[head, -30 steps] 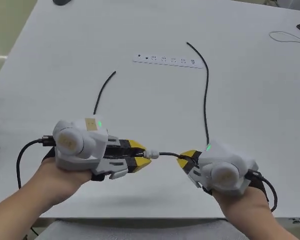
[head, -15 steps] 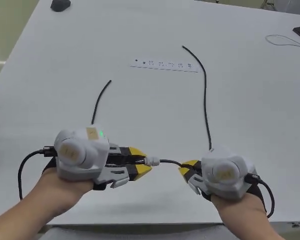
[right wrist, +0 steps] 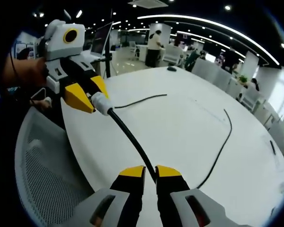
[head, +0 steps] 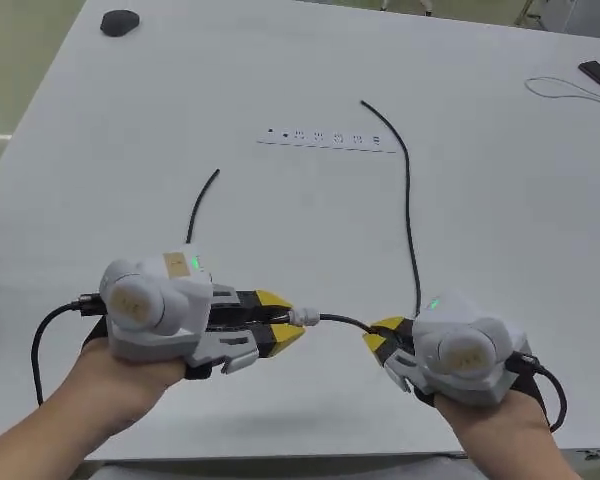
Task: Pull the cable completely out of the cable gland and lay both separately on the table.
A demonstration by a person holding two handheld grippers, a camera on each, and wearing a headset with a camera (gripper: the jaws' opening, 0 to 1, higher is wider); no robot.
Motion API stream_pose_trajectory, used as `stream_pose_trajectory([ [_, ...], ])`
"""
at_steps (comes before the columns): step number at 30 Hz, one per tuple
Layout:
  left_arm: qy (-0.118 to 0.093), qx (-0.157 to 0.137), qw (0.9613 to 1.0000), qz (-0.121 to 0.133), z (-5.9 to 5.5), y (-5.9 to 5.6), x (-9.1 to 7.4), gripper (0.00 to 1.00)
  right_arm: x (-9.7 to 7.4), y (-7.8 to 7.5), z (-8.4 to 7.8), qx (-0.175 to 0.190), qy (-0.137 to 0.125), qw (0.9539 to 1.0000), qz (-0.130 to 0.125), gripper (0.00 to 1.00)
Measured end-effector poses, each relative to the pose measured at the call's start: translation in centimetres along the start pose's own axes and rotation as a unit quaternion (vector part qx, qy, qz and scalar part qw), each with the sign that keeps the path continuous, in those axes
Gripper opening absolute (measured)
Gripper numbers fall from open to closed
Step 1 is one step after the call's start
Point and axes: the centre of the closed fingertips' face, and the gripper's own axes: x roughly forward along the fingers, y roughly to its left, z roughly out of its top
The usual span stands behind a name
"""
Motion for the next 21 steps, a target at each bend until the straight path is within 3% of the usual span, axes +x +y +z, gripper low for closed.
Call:
stream_pose_trajectory([
  [4,-0.005,0.004,1.0000,0.003,0.2,0.1,0.0,0.15,-0.9,0.5,2.3,-0.054,-0.024,0.9982,-0.010,0.17],
  [9,0.001,0.008,1.0000,0.004,0.0,0.0,-0.1,0.15,-1.1,2.5,4.8,-0.093,-0.045,0.9946,-0.003,0.18],
  [15,0.008,0.006,1.0000,0.001,-0.4,-0.1,-0.1,0.15,0.0,4.2,5.3,-0.141,-0.039,0.9891,0.007,0.13],
  [21,0.013,0.006,0.9999,0.000,-0.6,-0.2,-0.2,0.15,0.4,5.1,6.2,-0.155,-0.051,0.9865,0.014,0.08],
])
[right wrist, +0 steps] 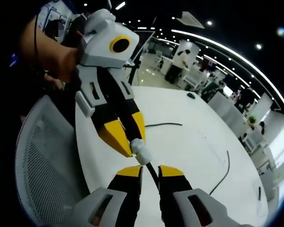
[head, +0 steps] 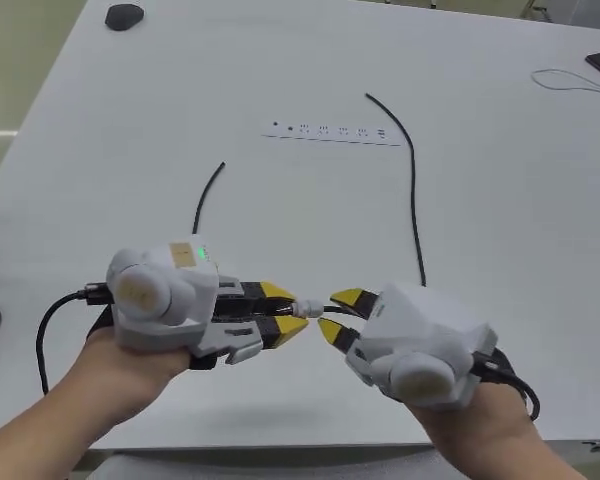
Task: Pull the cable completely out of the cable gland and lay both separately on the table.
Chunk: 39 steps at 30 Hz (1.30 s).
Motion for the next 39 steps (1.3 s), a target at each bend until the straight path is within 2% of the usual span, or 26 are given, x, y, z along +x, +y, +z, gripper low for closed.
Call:
stream_pose_trajectory([
  [4,0.000,-0.002,1.0000,0.000,-0.2,0.1,0.0,0.15,0.2,0.1,-0.1,0.004,0.005,1.0000,0.005,0.07],
  [7,0.003,-0.003,1.0000,-0.006,-0.4,0.0,0.1,0.15,0.2,0.0,-0.5,-0.009,0.013,0.9999,0.005,0.02],
  [15,0.001,-0.002,1.0000,-0.005,-0.5,0.2,0.3,0.15,0.5,-0.2,-0.8,0.034,0.015,0.9993,0.010,0.02],
  [26,0.000,-0.001,1.0000,-0.002,-0.4,0.5,0.1,0.15,0.7,-0.8,-1.2,0.063,0.012,0.9979,0.013,0.01],
  [29,0.001,-0.001,1.0000,0.000,-0.4,0.7,0.0,0.15,0.7,-1.1,-1.7,0.090,0.014,0.9958,0.009,0.01],
  [35,0.003,0.001,1.0000,0.001,-0.4,0.7,0.0,0.15,0.6,-1.6,-3.0,0.116,0.017,0.9931,0.003,0.01],
  [39,0.000,-0.002,1.0000,0.003,-0.3,0.8,-0.2,0.15,0.4,-2.2,-4.2,0.151,0.019,0.9883,-0.005,0.01],
])
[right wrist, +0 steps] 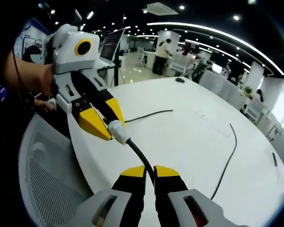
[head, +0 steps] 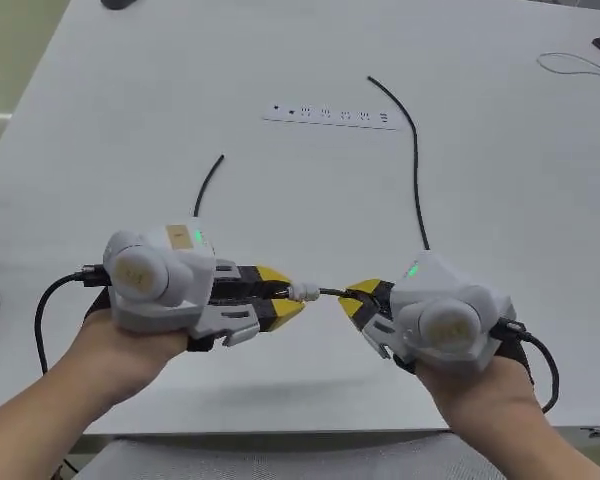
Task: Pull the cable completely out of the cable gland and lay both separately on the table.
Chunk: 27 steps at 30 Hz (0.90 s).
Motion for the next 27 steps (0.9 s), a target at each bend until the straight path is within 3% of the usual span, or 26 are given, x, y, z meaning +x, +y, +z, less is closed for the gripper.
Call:
stream_pose_trajectory([
  [4,0.003,0.001,1.0000,-0.002,0.0,-0.2,0.1,0.15,0.1,-0.4,-1.1,0.021,0.003,0.9998,-0.001,0.01],
  [7,0.004,-0.001,1.0000,-0.003,-0.1,-0.4,0.2,0.15,0.2,-1.0,-2.0,0.060,0.003,0.9982,-0.004,0.01],
  [14,0.011,0.003,0.9999,-0.005,-0.4,-0.7,0.5,0.15,0.5,-1.7,-3.6,0.084,0.013,0.9963,-0.011,0.01],
  [18,0.006,0.002,1.0000,0.000,0.0,-0.4,0.2,0.15,0.5,-2.5,-4.5,0.141,0.014,0.9897,-0.022,0.01],
  [20,0.004,0.004,1.0000,0.004,0.2,-0.3,0.1,0.14,0.5,-2.5,-5.2,0.184,0.015,0.9826,-0.020,0.01],
  [22,0.004,0.006,1.0000,0.004,0.2,-0.3,0.1,0.15,0.5,-2.9,-6.0,0.197,0.023,0.9796,-0.034,0.01],
  [24,0.006,0.006,0.9999,0.005,0.1,-0.3,0.2,0.15,0.6,-2.7,-6.5,0.217,0.026,0.9753,-0.031,0.00],
  [27,0.008,0.009,0.9999,0.004,0.0,-0.6,0.5,0.15,0.8,-2.2,-6.7,0.217,0.030,0.9753,-0.029,0.00],
])
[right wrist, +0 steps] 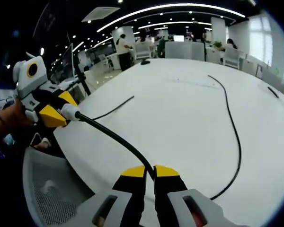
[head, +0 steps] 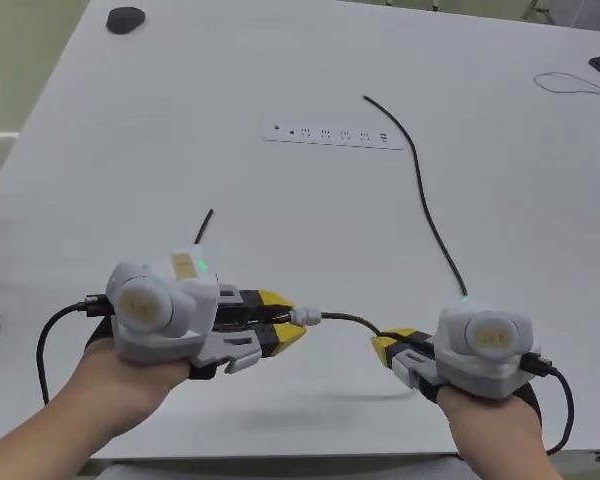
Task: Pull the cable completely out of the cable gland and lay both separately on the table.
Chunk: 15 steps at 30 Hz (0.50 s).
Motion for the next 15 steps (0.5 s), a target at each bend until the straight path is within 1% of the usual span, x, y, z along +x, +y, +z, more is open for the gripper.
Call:
stream_pose_trajectory([
  [2,0.001,-0.001,1.0000,-0.001,-0.06,-0.09,0.05,0.15,0.01,0.07,-0.12,-0.002,0.003,1.0000,0.000,0.00],
  [5,0.004,-0.003,1.0000,0.000,-0.21,-0.01,0.04,0.15,0.05,0.06,-0.42,0.009,0.005,0.9999,0.007,0.00],
  [6,0.004,-0.003,1.0000,0.000,-0.23,-0.01,0.02,0.15,0.08,0.20,-0.63,0.013,0.008,0.9998,0.014,0.01],
  [8,0.005,-0.004,1.0000,0.000,-0.29,0.00,-0.04,0.15,-0.07,0.13,-0.52,0.015,-0.002,0.9998,0.016,0.01],
  [13,0.004,-0.003,1.0000,0.002,-0.24,0.04,-0.08,0.15,-0.39,0.19,-0.46,0.034,-0.010,0.9991,0.023,0.02],
  [15,0.003,-0.004,1.0000,0.002,-0.19,0.11,-0.05,0.15,-0.43,0.14,-0.30,0.033,-0.015,0.9991,0.023,0.03],
])
